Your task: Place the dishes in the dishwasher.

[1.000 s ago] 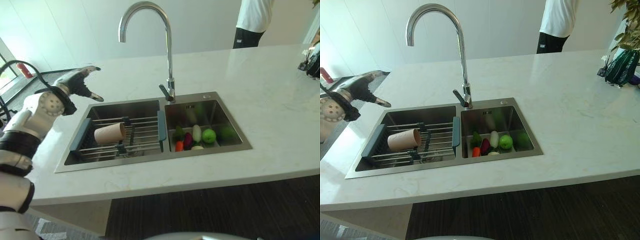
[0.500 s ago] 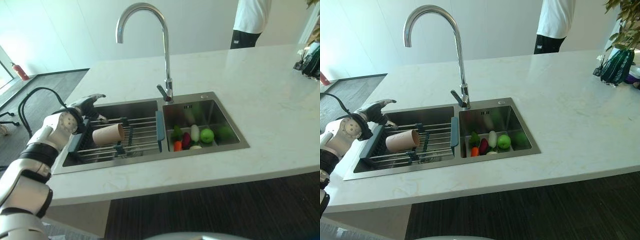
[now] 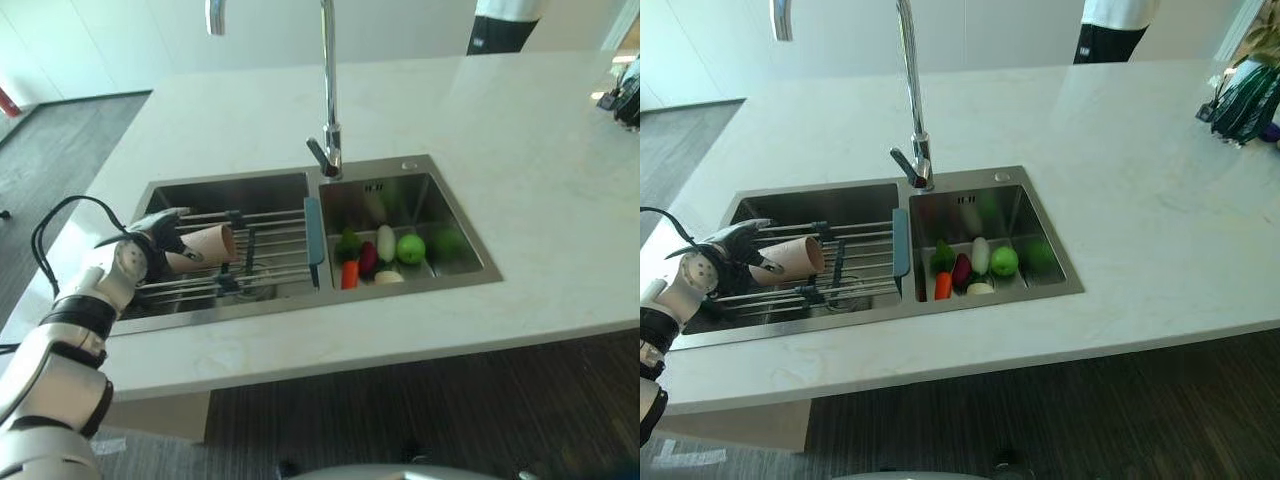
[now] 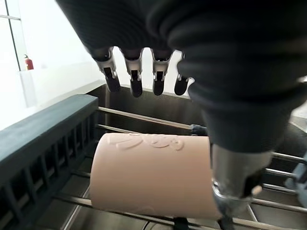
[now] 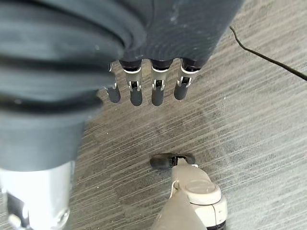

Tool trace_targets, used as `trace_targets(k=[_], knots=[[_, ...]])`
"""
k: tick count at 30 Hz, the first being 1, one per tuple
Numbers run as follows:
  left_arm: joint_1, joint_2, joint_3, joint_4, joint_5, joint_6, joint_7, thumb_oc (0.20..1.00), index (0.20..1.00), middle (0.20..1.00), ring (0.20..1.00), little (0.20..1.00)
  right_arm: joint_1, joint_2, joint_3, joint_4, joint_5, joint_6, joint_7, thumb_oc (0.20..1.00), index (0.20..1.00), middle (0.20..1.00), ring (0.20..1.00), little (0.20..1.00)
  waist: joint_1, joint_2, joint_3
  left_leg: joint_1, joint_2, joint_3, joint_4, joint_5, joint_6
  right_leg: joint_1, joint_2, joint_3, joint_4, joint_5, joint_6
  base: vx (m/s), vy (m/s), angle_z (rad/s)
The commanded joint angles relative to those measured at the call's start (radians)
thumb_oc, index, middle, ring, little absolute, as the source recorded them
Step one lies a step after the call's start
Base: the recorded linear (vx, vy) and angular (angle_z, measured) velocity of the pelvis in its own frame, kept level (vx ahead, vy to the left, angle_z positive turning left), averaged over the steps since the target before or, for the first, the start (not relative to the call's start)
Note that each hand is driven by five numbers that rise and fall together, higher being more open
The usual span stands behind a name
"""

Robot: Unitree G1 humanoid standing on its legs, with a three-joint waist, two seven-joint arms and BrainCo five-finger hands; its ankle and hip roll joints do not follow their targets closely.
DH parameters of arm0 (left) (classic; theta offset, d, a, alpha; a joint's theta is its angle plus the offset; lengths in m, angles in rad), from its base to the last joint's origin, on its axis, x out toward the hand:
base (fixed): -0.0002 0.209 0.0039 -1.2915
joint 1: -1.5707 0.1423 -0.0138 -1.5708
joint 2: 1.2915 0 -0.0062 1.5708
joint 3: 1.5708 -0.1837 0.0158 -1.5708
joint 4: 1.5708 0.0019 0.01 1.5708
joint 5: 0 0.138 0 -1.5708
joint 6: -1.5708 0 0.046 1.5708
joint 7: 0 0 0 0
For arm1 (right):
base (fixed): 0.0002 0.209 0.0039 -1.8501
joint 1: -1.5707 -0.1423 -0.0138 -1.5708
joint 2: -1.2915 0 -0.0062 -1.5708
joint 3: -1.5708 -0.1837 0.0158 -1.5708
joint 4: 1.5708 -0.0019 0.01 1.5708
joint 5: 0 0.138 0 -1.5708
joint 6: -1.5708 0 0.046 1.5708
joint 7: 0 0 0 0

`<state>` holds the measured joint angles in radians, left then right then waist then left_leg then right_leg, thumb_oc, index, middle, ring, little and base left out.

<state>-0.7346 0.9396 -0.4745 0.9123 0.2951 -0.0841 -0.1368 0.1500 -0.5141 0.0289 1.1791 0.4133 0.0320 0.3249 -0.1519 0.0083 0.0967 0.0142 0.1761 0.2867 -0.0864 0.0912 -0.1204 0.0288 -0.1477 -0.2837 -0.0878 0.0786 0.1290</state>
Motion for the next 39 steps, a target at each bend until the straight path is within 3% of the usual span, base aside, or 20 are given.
trace_targets(k=[1, 20, 39], knots=[[-0.112, 0.041, -0.001, 0.029, -0.01, -0.017, 0.046, 1.0, 1.0, 1.0, 1.0, 1.0, -0.033, -0.024, 0.034, -0.013, 0.013, -0.036, 0.002, 1.0, 1.0, 1.0, 1.0, 1.0, -0.018, 0.005, -0.026, 0.038, -0.005, 0.018, -0.001, -0.061, -0.013, 0.003, -0.023, 0.067, 0.001, -0.037, 0.08, 0.0, 0.0, 0.0], [-0.031, 0.027, 0.037, 0.077, 0.012, 0.006, 0.065, 1.0, 1.0, 1.0, 1.0, 1.0, -0.008, -0.04, 0.019, -0.043, 0.0, -0.064, -0.005, 1.0, 1.0, 1.0, 1.0, 1.0, -0.021, -0.002, -0.013, 0.048, -0.002, 0.021, -0.001, -0.063, -0.02, 0.019, -0.025, 0.072, 0.001, -0.049, 0.079, 0.01, 0.002, 0.0], [-0.222, 0.051, -0.055, 0.242, -0.04, -0.013, 0.093, 1.0, 1.0, 1.0, 1.0, 1.0, -0.069, -0.087, 0.058, -0.098, 0.043, -0.099, -0.02, 1.0, 1.0, 1.0, 1.0, 1.0, -0.039, -0.032, 0.08, -0.053, 0.01, 0.021, -0.001, -0.029, -0.032, -0.09, -0.024, 0.119, 0.001, -0.013, 0.075, -0.04, 0.006, -0.01]])
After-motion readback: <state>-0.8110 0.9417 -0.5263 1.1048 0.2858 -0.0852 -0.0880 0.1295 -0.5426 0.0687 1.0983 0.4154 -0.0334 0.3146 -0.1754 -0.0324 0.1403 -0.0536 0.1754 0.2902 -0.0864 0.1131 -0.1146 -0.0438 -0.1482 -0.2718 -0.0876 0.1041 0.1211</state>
